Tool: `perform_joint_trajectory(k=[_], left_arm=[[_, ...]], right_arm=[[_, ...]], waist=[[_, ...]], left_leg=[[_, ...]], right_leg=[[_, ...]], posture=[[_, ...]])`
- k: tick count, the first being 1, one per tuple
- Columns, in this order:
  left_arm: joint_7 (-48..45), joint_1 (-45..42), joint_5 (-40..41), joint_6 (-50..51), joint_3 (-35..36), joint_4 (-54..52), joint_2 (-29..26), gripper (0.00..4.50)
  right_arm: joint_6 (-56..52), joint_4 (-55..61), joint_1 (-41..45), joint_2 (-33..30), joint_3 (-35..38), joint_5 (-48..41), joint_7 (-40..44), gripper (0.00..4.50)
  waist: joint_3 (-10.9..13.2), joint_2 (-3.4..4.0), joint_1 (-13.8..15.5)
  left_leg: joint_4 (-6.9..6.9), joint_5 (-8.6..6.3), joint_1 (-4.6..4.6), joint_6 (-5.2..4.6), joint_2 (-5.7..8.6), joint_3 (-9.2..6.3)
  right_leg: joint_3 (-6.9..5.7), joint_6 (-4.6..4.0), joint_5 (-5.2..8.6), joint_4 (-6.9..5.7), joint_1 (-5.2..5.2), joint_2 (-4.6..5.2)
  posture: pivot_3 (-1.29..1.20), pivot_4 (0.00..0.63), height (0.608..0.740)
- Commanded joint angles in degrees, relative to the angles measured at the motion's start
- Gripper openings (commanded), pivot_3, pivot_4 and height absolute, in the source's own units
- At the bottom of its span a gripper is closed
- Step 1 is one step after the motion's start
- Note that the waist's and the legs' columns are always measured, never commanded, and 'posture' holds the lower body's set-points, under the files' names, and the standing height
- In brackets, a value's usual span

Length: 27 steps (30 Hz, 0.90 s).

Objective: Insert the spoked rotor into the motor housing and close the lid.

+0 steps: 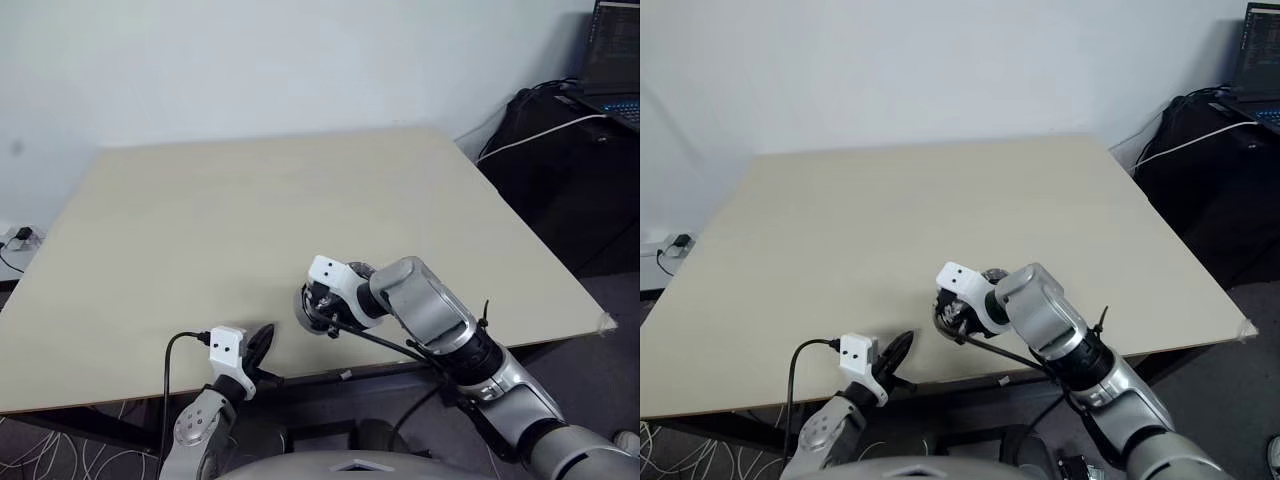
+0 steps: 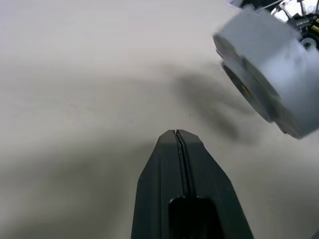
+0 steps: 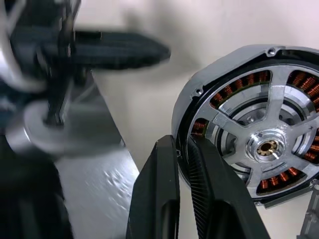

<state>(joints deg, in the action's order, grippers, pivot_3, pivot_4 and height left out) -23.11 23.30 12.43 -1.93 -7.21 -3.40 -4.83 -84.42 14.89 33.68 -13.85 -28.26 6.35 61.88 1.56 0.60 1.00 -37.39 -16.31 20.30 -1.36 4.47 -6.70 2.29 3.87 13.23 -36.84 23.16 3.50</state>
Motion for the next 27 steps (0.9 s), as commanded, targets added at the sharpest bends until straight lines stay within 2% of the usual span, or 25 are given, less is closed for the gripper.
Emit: perform_joint_trajectory(k=[1,5,15,22,27], left_arm=[[-0.25,-0.23,0.78,-1.08,0.33,-1.26,0.18,0.00],[-0.14,-0.08,0.74,-1.05,0.32,-1.35,0.34,0.00],[-0.90,-0.14,0.93,-0.99,-0.07,-0.98,0.36,0.00],[-0.99,-0.02,0.80,-0.81,-0.15,-1.26,0.43,0.00],[-0.85,0.50,0.74,-0.61,-0.38,-1.63,0.52,0.00]], right_arm=[[-6.81,-1.87,3.79,3.71,5.79,-3.43,-6.37,0.05],[-8.08,-5.02,4.54,5.25,8.62,-7.56,-11.05,0.05],[-8.08,-8.51,3.63,5.02,11.77,-18.36,-22.07,0.05],[-8.08,-12.64,3.06,8.45,14.30,-24.88,-30.64,0.05],[-8.08,-16.34,3.93,12.84,16.42,-26.27,-35.89,0.05]], waist=[[-0.01,0.00,-0.09],[-0.01,0.00,-0.09],[-0.01,0.03,-0.83],[-0.04,0.05,-1.66],[-0.12,0.16,-1.89]], left_leg=[[0.00,0.01,0.10,0.01,0.02,0.01],[-0.01,0.04,0.37,0.05,0.06,0.00],[0.00,0.03,0.37,0.03,0.03,0.01],[-0.01,0.03,0.37,0.03,0.04,0.01],[0.00,0.04,0.35,0.03,0.02,0.01]], right_leg=[[0.01,-0.01,-0.02,-0.04,0.13,-0.01],[0.00,-0.07,-0.08,-0.02,0.40,-0.01],[0.02,-0.07,-0.08,-0.03,0.42,-0.02],[0.02,-0.07,-0.08,-0.03,0.41,-0.02],[0.04,-0.07,-0.08,-0.05,0.41,-0.04]], posture=[[0.00,0.000,0.740],[0.00,0.000,0.740],[0.00,0.000,0.740],[0.00,0.000,0.740],[0.00,0.000,0.740]])
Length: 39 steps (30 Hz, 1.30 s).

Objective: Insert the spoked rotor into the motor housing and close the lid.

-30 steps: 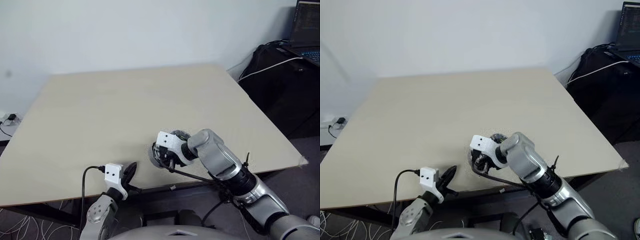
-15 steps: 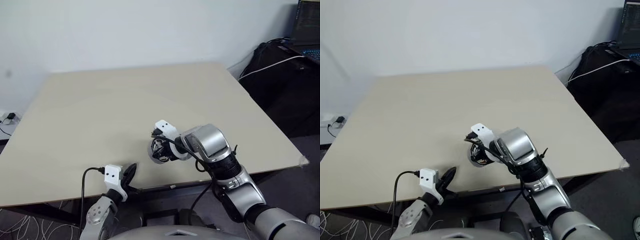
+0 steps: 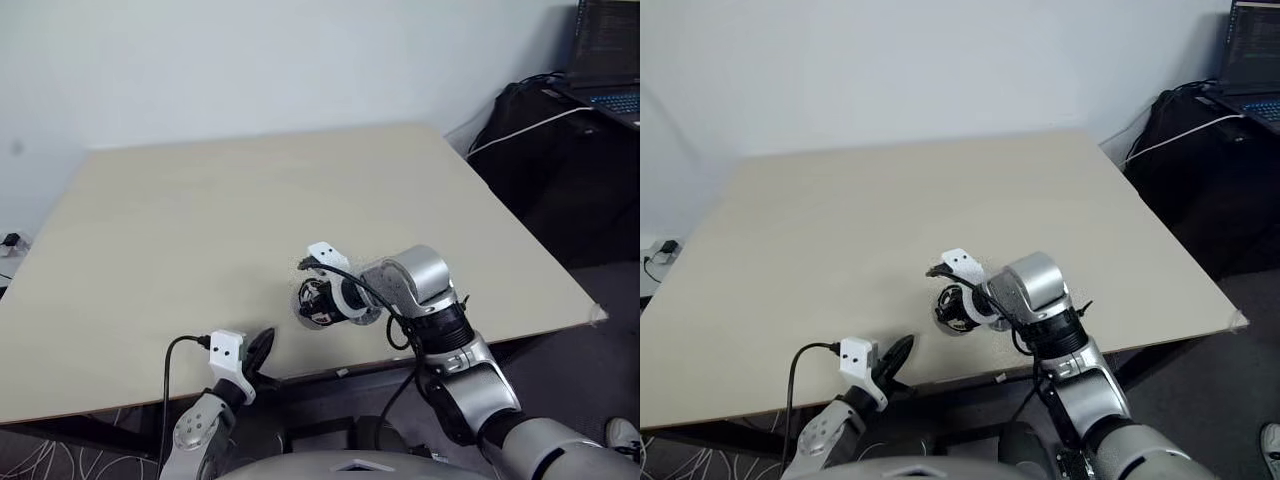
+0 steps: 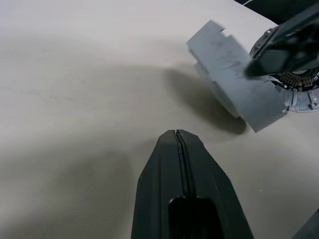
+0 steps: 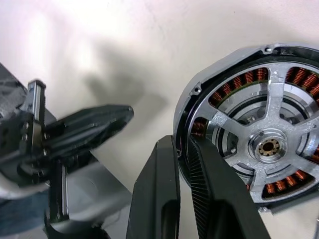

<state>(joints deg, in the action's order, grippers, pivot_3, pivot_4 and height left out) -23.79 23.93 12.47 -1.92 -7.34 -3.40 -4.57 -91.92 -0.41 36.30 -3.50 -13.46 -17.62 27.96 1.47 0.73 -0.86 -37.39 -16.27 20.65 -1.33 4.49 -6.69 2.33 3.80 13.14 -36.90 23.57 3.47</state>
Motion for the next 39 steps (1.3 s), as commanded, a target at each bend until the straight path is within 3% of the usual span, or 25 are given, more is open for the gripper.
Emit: perform_joint_trajectory(k=[1,5,16,19,22,27,31,34,39], left_arm=[[-0.16,-0.10,0.70,-0.60,-0.24,-1.65,0.28,0.00],[-0.02,-0.03,0.62,-0.44,-0.34,-1.85,0.36,0.00],[-0.17,-0.32,0.73,0.15,-0.17,-2.50,-0.05,0.00],[-0.31,-0.51,0.82,0.21,0.00,-2.37,-0.22,0.00],[-0.47,-0.66,0.85,0.13,0.07,-2.21,-0.38,0.00],[-0.75,-0.69,0.75,-0.39,0.16,-1.98,-0.62,0.00],[-1.05,-0.45,0.90,-0.43,0.21,-2.13,-1.05,0.00],[-1.37,-0.39,1.05,-0.02,0.17,-2.32,-1.48,0.00],[-2.08,-0.41,1.27,0.60,0.05,-3.06,-2.07,0.00]], right_arm=[[-0.58,-1.45,1.38,2.95,1.85,-2.44,-2.63,0.05],[0.60,-3.98,2.16,5.96,3.81,-1.01,-5.15,0.05],[3.81,-4.00,4.74,14.06,10.67,-3.90,-6.93,3.57],[7.49,1.38,5.32,16.48,14.15,-6.24,-7.93,3.57],[18.43,7.92,4.22,11.32,8.72,-3.80,-8.07,2.94],[42.05,13.29,-1.81,-5.29,-2.29,10.08,-9.17,1.33],[52.41,14.67,-8.87,-14.33,-2.81,16.85,-11.19,0.01],[55.16,15.63,-14.46,-18.73,-1.21,19.51,-11.80,0.01],[53.46,17.82,-22.99,-19.70,4.92,17.56,-11.82,0.01]], waist=[[-0.04,0.06,-0.04],[-0.11,0.10,-0.30],[-0.22,0.18,-0.42],[-0.21,0.20,-0.46],[-0.20,0.26,-0.66],[-0.40,0.04,-0.20],[-0.39,0.01,0.20],[-0.38,-0.01,0.19],[-0.33,-0.07,0.35]], left_leg=[[0.00,0.00,0.00,0.00,0.00,0.00],[0.00,0.00,-0.01,0.00,0.00,0.01],[0.00,0.02,-0.03,0.00,0.03,-0.01],[0.00,0.02,-0.03,0.00,0.04,0.00],[0.01,0.02,-0.03,0.00,0.02,-0.01],[0.01,0.03,-0.06,-0.01,0.08,-0.01],[-0.06,0.02,-0.06,-0.09,0.15,0.09],[-0.06,0.03,-0.07,-0.08,0.02,0.14],[-0.10,0.06,-0.09,-0.09,-0.04,0.12]], right_leg=[[0.00,0.00,0.00,0.00,0.00,-0.01],[0.00,0.00,0.00,0.00,-0.01,-0.06],[-0.01,0.01,-0.01,-0.03,-0.04,-0.07],[0.00,0.02,-0.02,-0.03,-0.02,-0.07],[-0.01,0.02,-0.01,-0.03,-0.01,-0.08],[-0.08,0.05,-0.01,0.05,-0.13,-0.03],[0.04,0.13,-0.06,0.09,-0.15,0.03],[0.09,0.12,-0.05,0.04,-0.21,-0.06],[0.06,0.41,0.14,0.04,-0.50,-0.12]], posture=[[0.00,0.000,0.740],[0.00,0.000,0.740],[0.00,0.000,0.740],[0.00,0.000,0.740],[0.00,0.000,0.740],[0.00,0.000,0.740],[0.00,0.000,0.740],[0.00,0.000,0.740],[0.00,0.000,0.740]])
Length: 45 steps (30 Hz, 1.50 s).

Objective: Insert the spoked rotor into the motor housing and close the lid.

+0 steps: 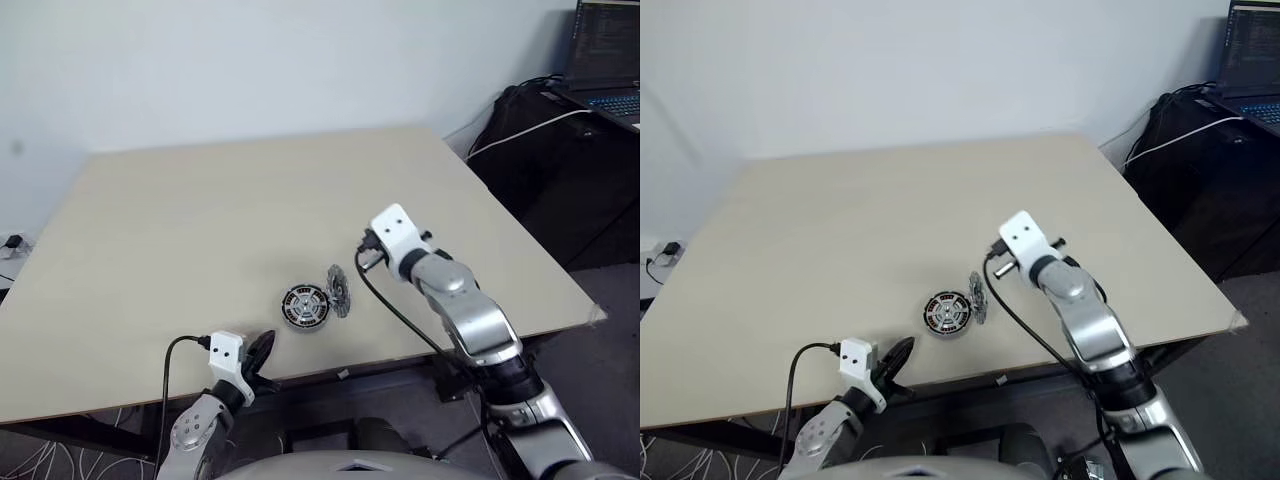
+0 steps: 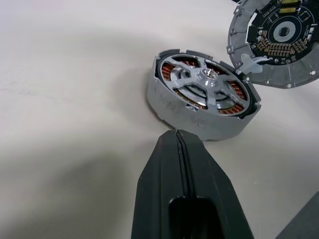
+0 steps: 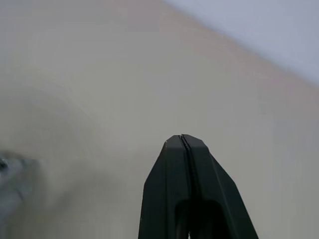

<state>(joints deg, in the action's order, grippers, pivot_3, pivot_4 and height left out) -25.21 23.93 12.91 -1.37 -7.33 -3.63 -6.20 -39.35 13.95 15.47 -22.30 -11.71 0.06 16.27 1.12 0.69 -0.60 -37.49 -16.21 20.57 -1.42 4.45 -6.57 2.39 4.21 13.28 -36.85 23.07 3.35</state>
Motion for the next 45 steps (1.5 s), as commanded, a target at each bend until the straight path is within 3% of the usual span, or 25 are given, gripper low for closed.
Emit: perform_joint_trajectory(k=[1,8,19,28,35,45], left_arm=[[-0.70,-0.40,0.85,0.17,0.02,-2.98,-0.59,0.00],[-0.59,-0.44,0.90,2.17,-0.32,-4.64,-1.80,0.00],[-0.95,-0.61,1.27,4.14,-0.05,-6.42,-3.36,0.00],[-0.70,-0.26,1.14,5.02,-0.40,-7.24,-3.25,0.00],[-0.23,-0.13,1.06,5.90,-0.49,-8.27,-3.04,0.00],[-0.45,-0.41,0.99,5.66,-0.50,-7.31,-3.04,0.00]], right_arm=[[0.74,4.07,-3.95,-1.22,3.58,-0.46,0.51,0.01],[1.39,5.80,-11.59,-0.74,1.02,-1.59,3.91,0.01],[-0.21,6.73,-10.45,3.34,1.24,-8.27,9.57,0.01],[-7.16,9.82,-6.37,-2.71,-1.22,-16.04,20.77,0.01],[-7.55,8.76,-5.21,-4.79,-3.86,-15.69,21.94,0.01],[-4.67,4.15,-3.88,-0.37,-4.28,-15.28,20.20,0.01]], waist=[[0.03,-0.05,0.16],[0.12,-0.08,-0.03],[0.41,-0.22,0.25],[0.64,-0.34,0.37],[0.73,-0.40,0.36],[0.88,-0.53,0.42]], left_leg=[[-0.02,0.00,-0.03,-0.01,0.00,0.00],[-0.18,-0.02,-0.14,-0.06,0.00,0.00],[-0.21,-0.04,-0.43,-0.08,0.01,-0.02],[-0.21,-0.04,-0.42,-0.09,0.01,-0.04],[-0.18,-0.06,-0.41,-0.08,-0.03,-0.05],[-0.17,-0.06,-0.42,-0.08,-0.04,-0.06]], right_leg=[[-0.02,0.03,0.01,0.02,-0.07,0.01],[0.00,-0.02,0.07,0.02,-0.26,0.04],[-0.04,-0.06,0.14,0.08,-0.36,0.09],[-0.06,-0.01,0.11,0.10,-0.36,0.13],[-0.06,-0.01,0.11,0.11,-0.34,0.18],[-0.06,0.03,0.09,0.11,-0.33,0.17]], posture=[[0.00,0.000,0.740],[0.00,0.000,0.740],[0.00,0.000,0.740],[0.00,0.000,0.740],[0.00,0.000,0.740],[0.00,0.000,0.740]])
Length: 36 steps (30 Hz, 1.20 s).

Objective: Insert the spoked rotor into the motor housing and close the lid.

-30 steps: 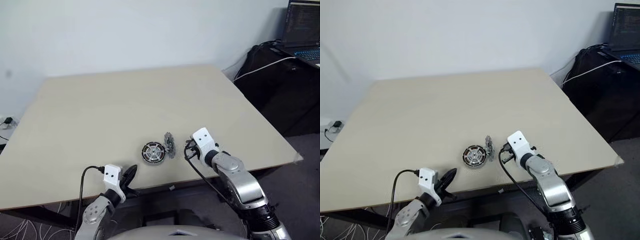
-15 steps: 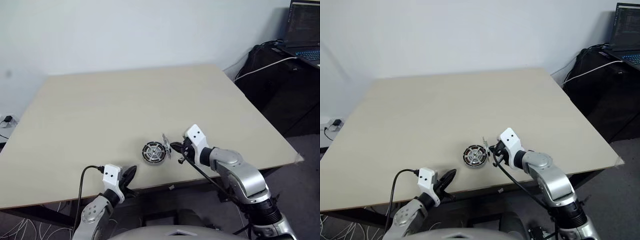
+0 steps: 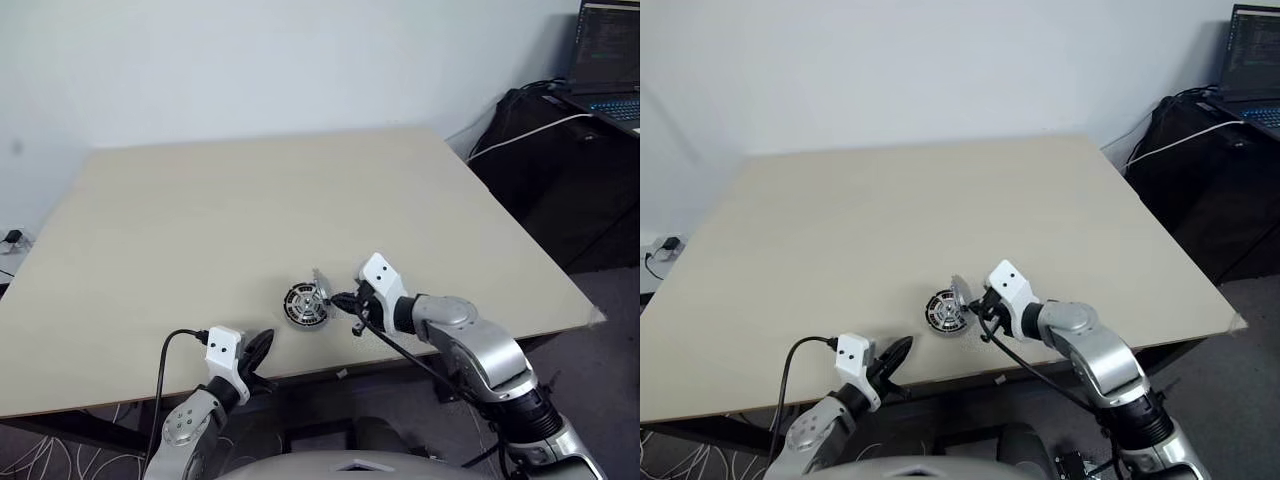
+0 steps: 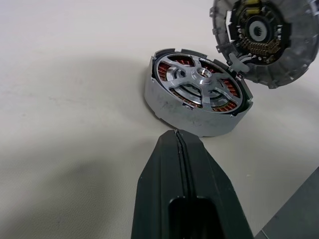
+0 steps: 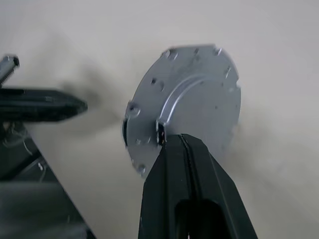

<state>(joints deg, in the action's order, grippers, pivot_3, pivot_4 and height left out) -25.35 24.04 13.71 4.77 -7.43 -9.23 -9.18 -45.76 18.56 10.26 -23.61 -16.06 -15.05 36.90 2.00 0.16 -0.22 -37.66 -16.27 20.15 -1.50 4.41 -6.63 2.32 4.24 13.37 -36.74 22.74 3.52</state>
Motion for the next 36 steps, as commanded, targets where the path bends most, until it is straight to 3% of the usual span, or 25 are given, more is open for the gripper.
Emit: perform_joint_trajectory(k=[1,23,30,33,36], left_arm=[[-0.37,-0.52,0.19,-0.60,-0.34,-1.55,-0.07,0.00],[0.49,-0.78,0.13,-0.23,0.16,-2.66,-0.17,0.00],[0.42,-0.32,0.23,-0.56,0.44,-2.43,-0.29,0.00],[0.29,-0.23,0.19,-0.69,0.36,-2.00,-0.26,0.00],[0.28,-0.28,0.08,-0.70,0.11,-1.79,-0.12,0.00]], right_arm=[[1.91,-0.95,1.48,1.58,-0.02,-0.42,-0.30,0.01],[7.17,-19.30,5.42,9.89,-5.00,2.86,-0.67,0.01],[11.80,-13.52,4.07,9.43,-2.47,1.93,0.06,0.01],[14.29,-10.84,3.47,8.28,-1.65,1.49,1.36,0.63],[16.41,-10.69,3.41,6.91,-1.83,1.81,2.86,1.55]], waist=[[0.01,0.01,0.08],[0.06,0.13,-0.07],[0.10,0.19,-0.07],[0.13,0.21,-0.06],[0.13,0.21,-0.07]], left_leg=[[0.00,0.00,0.00,0.00,0.01,0.00],[0.05,0.00,-0.03,0.00,0.02,0.00],[0.05,0.00,-0.05,0.01,0.04,0.01],[0.07,0.00,-0.03,0.00,0.05,0.00],[0.07,0.00,-0.04,0.00,0.04,0.00]], right_leg=[[0.00,0.00,0.00,0.00,0.00,0.00],[0.00,0.06,-0.05,-0.01,0.00,-0.06],[0.00,0.06,-0.05,-0.02,-0.01,-0.08],[0.00,0.08,-0.05,-0.01,0.01,-0.07],[-0.01,0.09,-0.05,-0.01,0.00,-0.07]], posture=[[0.00,0.000,0.740],[0.00,0.000,0.740],[0.00,0.000,0.740],[0.00,0.000,0.740],[0.00,0.000,0.740]])
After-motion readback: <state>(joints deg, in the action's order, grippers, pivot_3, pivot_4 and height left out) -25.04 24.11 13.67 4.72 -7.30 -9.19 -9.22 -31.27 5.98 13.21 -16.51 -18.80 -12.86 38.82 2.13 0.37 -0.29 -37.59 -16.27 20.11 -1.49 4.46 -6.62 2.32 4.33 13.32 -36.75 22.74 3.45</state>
